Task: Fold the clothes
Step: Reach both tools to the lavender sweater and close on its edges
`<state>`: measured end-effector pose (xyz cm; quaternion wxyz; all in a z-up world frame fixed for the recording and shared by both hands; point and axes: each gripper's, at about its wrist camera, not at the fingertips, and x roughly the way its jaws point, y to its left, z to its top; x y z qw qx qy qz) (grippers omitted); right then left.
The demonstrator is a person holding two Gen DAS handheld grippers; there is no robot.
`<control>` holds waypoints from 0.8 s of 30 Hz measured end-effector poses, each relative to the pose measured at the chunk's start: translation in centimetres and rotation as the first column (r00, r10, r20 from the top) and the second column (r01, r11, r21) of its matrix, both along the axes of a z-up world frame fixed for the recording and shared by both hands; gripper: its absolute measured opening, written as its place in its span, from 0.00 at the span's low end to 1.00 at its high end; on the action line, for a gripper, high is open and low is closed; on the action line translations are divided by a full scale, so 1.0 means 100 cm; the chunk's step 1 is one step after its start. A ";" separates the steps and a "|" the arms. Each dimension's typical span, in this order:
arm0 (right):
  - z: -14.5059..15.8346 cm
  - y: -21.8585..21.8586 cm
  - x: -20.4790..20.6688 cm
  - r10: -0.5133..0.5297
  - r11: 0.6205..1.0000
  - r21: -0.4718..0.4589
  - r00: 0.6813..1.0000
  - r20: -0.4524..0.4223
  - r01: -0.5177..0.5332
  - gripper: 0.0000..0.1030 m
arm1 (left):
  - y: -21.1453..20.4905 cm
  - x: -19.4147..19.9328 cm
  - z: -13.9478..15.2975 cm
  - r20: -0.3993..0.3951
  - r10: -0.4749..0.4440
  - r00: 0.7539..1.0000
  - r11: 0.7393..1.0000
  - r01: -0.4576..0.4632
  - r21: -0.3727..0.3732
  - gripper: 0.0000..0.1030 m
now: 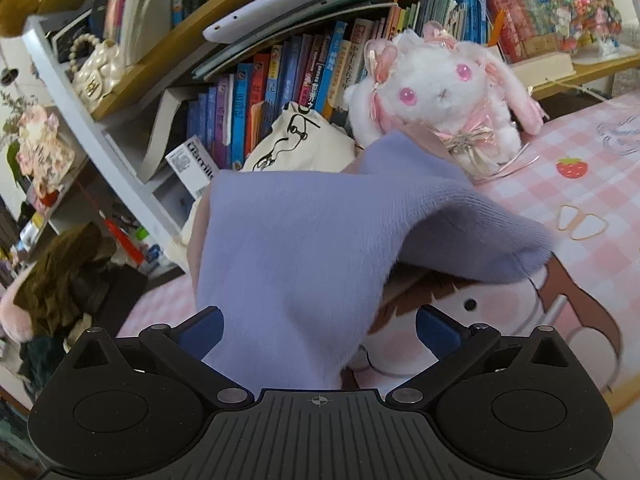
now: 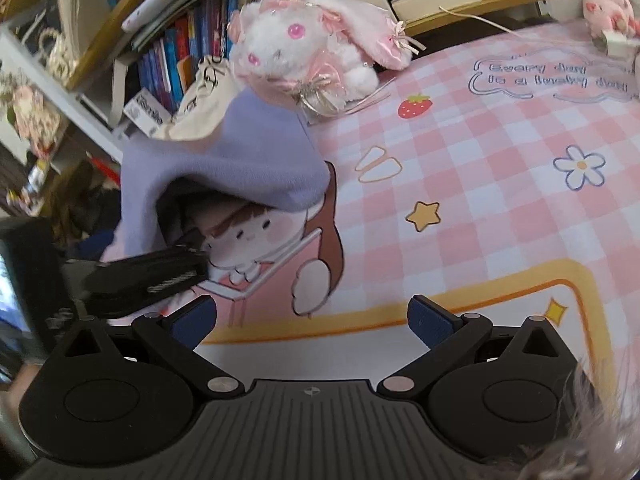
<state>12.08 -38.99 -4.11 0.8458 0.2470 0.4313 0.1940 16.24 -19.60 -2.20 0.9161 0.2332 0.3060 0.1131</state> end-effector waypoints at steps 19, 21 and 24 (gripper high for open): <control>-0.012 0.004 0.013 -0.006 0.863 0.493 0.976 -0.218 0.115 1.00 | 0.031 -0.064 0.060 0.115 -0.058 0.992 0.996 0.065 -0.059 0.03; -0.018 0.011 0.014 0.010 0.837 0.530 0.966 -0.258 0.133 1.00 | 0.029 -0.081 0.066 0.111 -0.071 0.991 0.994 0.080 -0.079 0.03; -0.024 0.020 0.014 0.039 0.802 0.578 0.952 -0.304 0.152 1.00 | 0.025 -0.107 0.071 0.101 -0.084 0.991 0.991 0.094 -0.097 0.03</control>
